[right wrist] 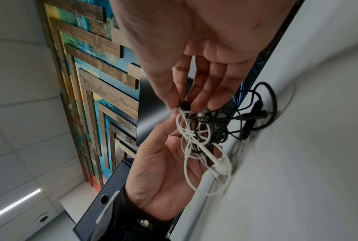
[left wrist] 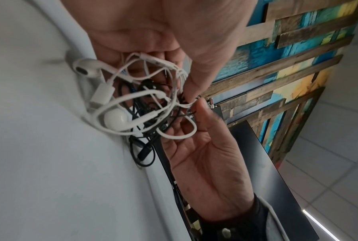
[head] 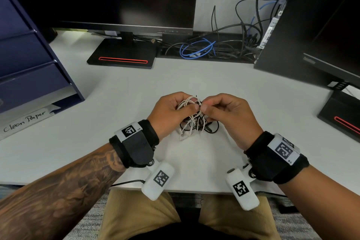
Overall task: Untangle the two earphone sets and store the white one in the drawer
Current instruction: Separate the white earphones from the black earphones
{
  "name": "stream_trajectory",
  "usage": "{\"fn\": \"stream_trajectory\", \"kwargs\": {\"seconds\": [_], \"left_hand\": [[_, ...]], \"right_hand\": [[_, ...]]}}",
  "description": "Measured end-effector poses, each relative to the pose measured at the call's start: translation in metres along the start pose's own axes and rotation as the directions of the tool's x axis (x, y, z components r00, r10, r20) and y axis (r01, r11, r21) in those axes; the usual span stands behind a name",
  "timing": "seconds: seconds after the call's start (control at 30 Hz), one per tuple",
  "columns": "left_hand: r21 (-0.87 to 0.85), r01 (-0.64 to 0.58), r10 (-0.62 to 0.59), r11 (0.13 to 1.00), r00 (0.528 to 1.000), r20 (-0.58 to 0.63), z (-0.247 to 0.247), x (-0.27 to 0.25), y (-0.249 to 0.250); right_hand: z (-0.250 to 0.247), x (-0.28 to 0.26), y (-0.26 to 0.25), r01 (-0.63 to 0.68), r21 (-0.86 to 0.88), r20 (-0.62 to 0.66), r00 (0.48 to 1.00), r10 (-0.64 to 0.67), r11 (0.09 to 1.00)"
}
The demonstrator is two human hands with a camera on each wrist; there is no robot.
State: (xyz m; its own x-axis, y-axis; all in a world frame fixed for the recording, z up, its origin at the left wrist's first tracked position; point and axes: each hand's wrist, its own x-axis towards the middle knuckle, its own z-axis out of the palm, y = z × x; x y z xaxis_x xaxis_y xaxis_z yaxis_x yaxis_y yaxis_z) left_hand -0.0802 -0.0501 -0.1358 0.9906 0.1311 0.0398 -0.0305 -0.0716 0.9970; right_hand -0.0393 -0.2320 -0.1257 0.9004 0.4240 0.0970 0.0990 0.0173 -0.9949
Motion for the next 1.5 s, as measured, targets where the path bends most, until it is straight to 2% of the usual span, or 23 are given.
{"fn": "stream_trajectory", "kwargs": {"seconds": [0.2, 0.3, 0.5, 0.9, 1.17, 1.33, 1.5], "left_hand": [[0.042, -0.041, 0.043, 0.998, 0.998, -0.037, 0.001, 0.000, 0.000], [0.080, -0.061, 0.066, 0.995, 0.996, -0.058, 0.002, -0.001, 0.000], [0.143, -0.111, 0.117, 0.983, 0.993, -0.033, 0.004, -0.003, 0.001], [0.176, -0.084, 0.084, 0.981, 0.996, 0.009, 0.004, -0.003, 0.000], [0.128, -0.070, 0.077, 0.989, 0.996, -0.051, 0.005, -0.003, 0.001], [0.107, -0.107, 0.112, 0.989, 0.993, -0.047, 0.007, -0.008, 0.005], [0.139, -0.090, 0.103, 0.986, 0.990, -0.094, 0.008, -0.007, 0.005]], "right_hand": [[0.001, 0.000, 0.001, 0.000, 0.039, 0.014, 1.000, -0.001, 0.999], [0.002, 0.001, 0.003, -0.016, -0.003, 0.042, 0.999, 0.016, 1.000], [0.004, 0.001, 0.004, -0.013, -0.007, 0.041, 0.999, 0.013, 1.000], [0.006, 0.001, 0.000, -0.003, -0.035, -0.010, 1.000, 0.003, 0.999], [0.005, -0.001, -0.003, 0.003, -0.031, -0.017, 1.000, -0.003, 1.000], [0.009, -0.005, -0.001, 0.023, -0.105, 0.064, 0.998, -0.016, 0.994], [0.007, -0.003, -0.002, 0.023, -0.055, 0.030, 0.999, -0.021, 0.998]]}}
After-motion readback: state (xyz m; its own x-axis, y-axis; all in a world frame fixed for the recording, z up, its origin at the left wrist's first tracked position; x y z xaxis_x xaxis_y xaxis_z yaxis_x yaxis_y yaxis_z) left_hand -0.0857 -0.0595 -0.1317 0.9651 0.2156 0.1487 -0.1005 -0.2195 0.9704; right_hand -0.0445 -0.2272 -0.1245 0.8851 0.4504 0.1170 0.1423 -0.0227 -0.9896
